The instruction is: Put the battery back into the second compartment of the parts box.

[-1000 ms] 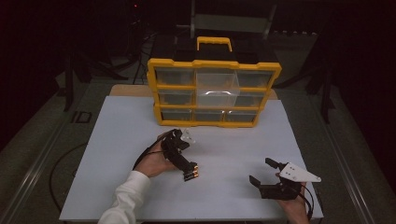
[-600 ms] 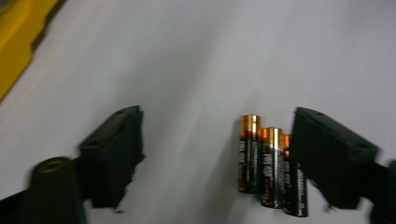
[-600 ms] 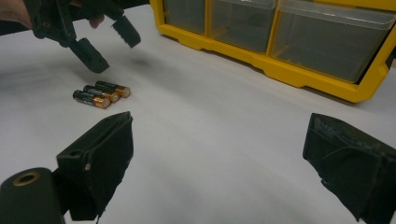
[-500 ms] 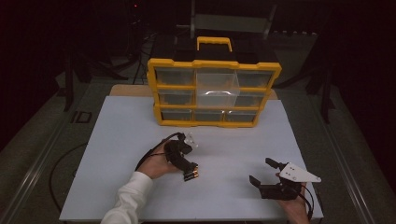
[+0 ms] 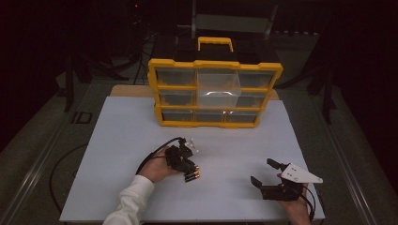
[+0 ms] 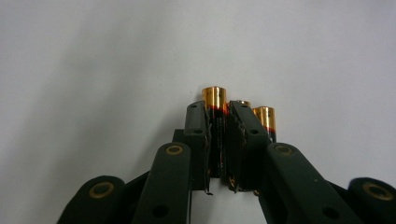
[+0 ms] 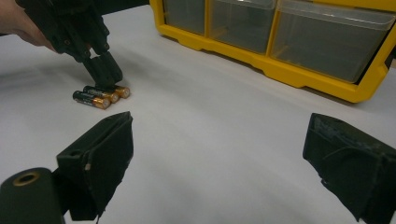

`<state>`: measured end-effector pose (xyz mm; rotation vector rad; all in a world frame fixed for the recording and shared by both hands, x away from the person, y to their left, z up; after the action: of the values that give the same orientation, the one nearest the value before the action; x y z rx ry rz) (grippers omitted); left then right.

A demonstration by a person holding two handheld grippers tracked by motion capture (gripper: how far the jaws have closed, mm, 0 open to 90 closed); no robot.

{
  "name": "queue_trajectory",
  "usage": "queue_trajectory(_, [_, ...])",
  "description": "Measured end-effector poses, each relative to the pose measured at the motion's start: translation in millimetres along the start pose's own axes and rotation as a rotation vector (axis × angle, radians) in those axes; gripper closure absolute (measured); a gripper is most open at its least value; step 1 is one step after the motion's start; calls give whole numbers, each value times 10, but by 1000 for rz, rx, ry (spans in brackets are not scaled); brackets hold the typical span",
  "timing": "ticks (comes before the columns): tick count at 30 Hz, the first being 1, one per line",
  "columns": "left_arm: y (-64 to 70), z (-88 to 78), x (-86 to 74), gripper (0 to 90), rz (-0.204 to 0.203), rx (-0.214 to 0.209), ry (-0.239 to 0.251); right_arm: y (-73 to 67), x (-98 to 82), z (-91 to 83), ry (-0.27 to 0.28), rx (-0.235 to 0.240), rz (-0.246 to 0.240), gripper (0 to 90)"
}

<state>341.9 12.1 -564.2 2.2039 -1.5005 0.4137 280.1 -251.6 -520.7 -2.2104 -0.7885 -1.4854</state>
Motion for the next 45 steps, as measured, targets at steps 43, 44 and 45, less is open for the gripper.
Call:
queue_trajectory(43, [-106, -461, 3, 777, 22, 64, 124, -9, -4, 5, -2, 8, -1, 86])
queue_trajectory(44, [-110, -511, 11, 777, 20, 67, 134, -9, -4, 4, -2, 8, 1, 86])
queue_trajectory(45, [-117, -550, 17, 777, 23, 71, 141, -9, -4, 3, -2, 9, 1, 85])
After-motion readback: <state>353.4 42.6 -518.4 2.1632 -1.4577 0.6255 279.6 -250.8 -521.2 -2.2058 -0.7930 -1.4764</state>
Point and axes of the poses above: each handheld gripper's, and its own axes: z roughly forward along the jaws, x roughly out of its top, y roughly to its right, the point moved 8 cm from there along z, roughly forward along the jaws, and after that the axes turned 4 degrees about -x, right-handed, at the moved point
